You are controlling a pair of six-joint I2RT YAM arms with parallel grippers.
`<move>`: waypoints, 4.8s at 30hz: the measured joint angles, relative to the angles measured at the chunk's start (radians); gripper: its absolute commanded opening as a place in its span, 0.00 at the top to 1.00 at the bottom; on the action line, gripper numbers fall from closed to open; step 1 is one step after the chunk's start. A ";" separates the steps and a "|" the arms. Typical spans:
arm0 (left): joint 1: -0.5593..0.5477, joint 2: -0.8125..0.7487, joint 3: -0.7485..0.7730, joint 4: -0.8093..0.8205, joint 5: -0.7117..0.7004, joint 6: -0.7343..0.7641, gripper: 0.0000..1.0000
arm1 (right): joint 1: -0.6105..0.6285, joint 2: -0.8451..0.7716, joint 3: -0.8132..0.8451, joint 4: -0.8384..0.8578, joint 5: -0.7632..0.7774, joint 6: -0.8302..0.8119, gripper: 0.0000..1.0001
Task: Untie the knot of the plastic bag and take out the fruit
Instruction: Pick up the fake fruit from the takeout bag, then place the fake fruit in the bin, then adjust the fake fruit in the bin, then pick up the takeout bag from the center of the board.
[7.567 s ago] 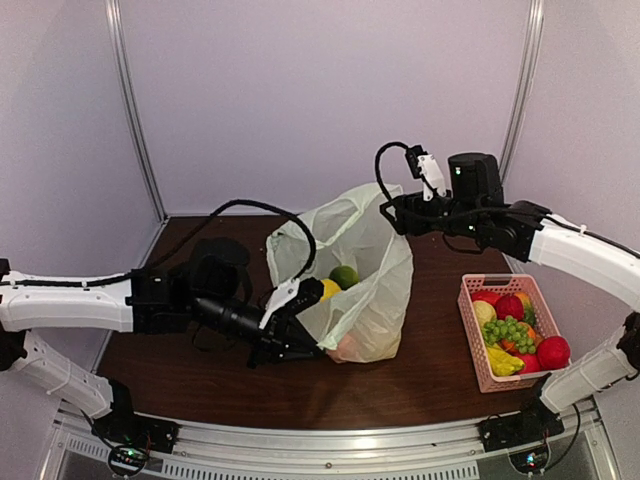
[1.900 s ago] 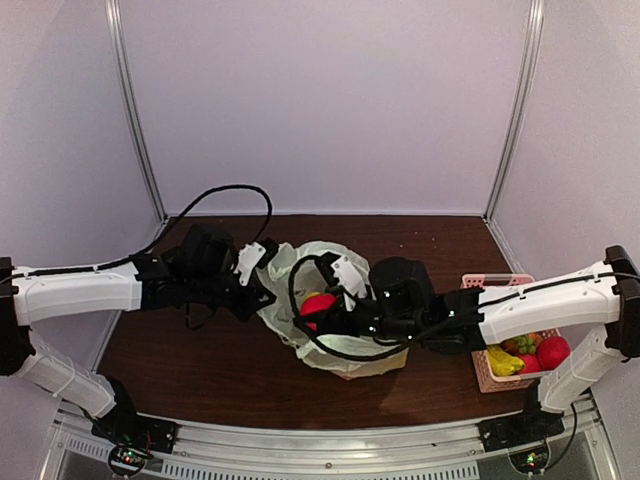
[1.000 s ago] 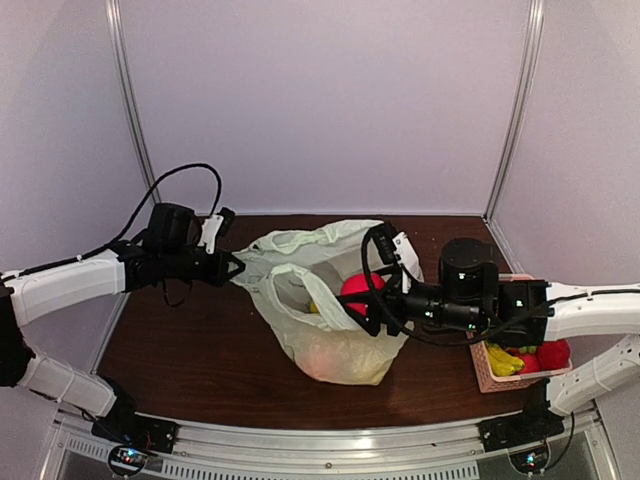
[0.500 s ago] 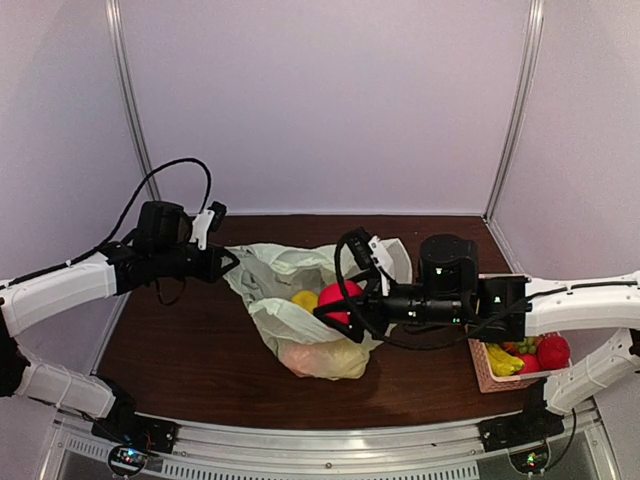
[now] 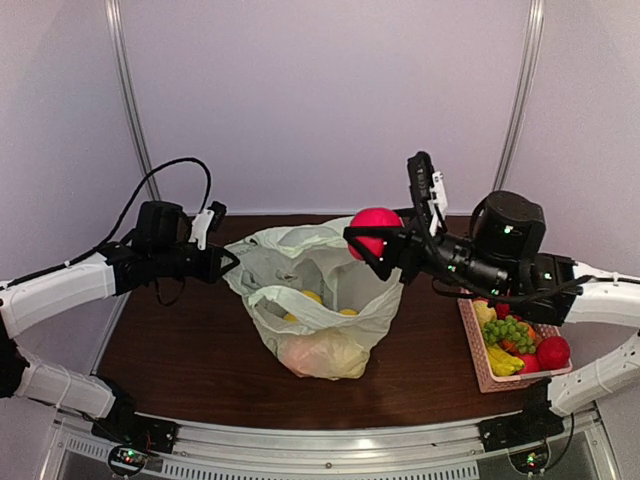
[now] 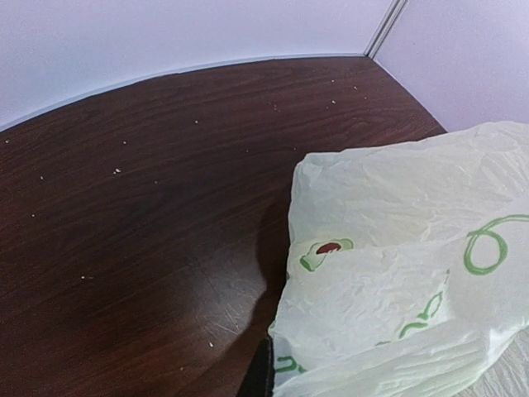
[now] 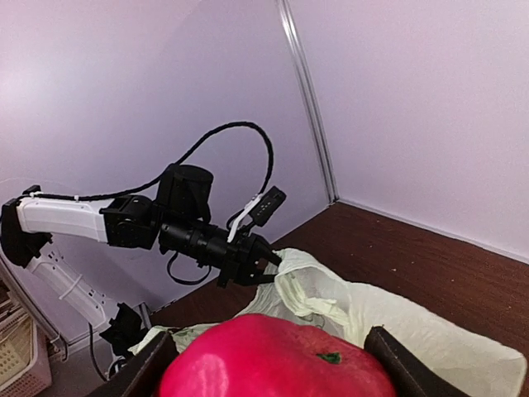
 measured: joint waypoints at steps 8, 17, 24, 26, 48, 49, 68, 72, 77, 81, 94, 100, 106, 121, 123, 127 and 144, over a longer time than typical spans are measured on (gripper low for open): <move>0.000 -0.002 0.000 -0.003 -0.008 0.000 1.00 | -0.109 -0.290 -0.061 -0.200 0.318 0.021 0.29; 0.000 -0.002 0.000 -0.006 -0.008 0.000 1.00 | -0.546 -0.312 -0.256 -0.385 0.316 0.119 0.29; 0.000 -0.002 0.000 -0.008 -0.008 0.000 1.00 | -0.777 -0.180 -0.337 -0.397 0.203 0.136 0.30; 0.000 -0.002 0.000 -0.008 -0.008 0.000 1.00 | -0.824 -0.148 -0.346 -0.380 0.181 0.135 0.30; 0.000 -0.002 0.000 -0.011 -0.006 0.000 1.00 | -0.988 0.051 -0.446 -0.209 0.060 0.129 0.02; 0.000 -0.002 0.000 -0.011 -0.006 0.000 1.00 | -0.988 0.050 -0.446 -0.208 0.059 0.130 0.01; 0.000 0.005 0.000 -0.011 0.005 0.000 1.00 | -0.991 -0.039 -0.408 -0.314 0.130 0.075 0.22; 0.000 0.005 0.000 -0.012 0.006 0.000 1.00 | -0.992 0.000 -0.408 -0.299 0.122 0.079 0.28; 0.000 0.005 0.000 -0.013 0.016 0.000 1.00 | -0.993 0.043 -0.409 -0.240 0.113 0.086 0.34; 0.000 0.005 0.000 -0.013 0.024 0.000 1.00 | -0.993 0.074 -0.409 -0.192 0.108 0.100 0.36; 0.000 -0.018 0.000 -0.013 0.082 0.039 0.37 | -0.993 -0.002 -0.419 -0.254 0.092 0.114 0.08; 0.000 -0.158 0.000 0.001 0.029 0.073 0.26 | -0.993 -0.083 -0.413 -0.349 0.089 0.105 0.03; -0.002 -0.183 0.052 0.006 0.040 0.120 0.05 | -0.982 -0.169 -0.374 -0.422 0.072 0.100 0.00; -0.161 0.217 0.484 -0.032 0.204 0.235 0.02 | -0.648 -0.295 -0.245 -0.377 -0.309 0.131 0.00; -0.174 0.275 0.522 -0.067 0.211 0.251 0.02 | -0.589 -0.298 -0.237 -0.348 -0.332 0.143 0.00; -0.196 0.326 0.535 -0.114 0.210 0.270 0.03 | -0.491 -0.269 -0.214 -0.309 -0.341 0.153 0.00; -0.210 0.312 0.473 -0.126 0.102 0.323 1.00 | -0.355 0.105 -0.052 -0.235 -0.185 0.164 1.00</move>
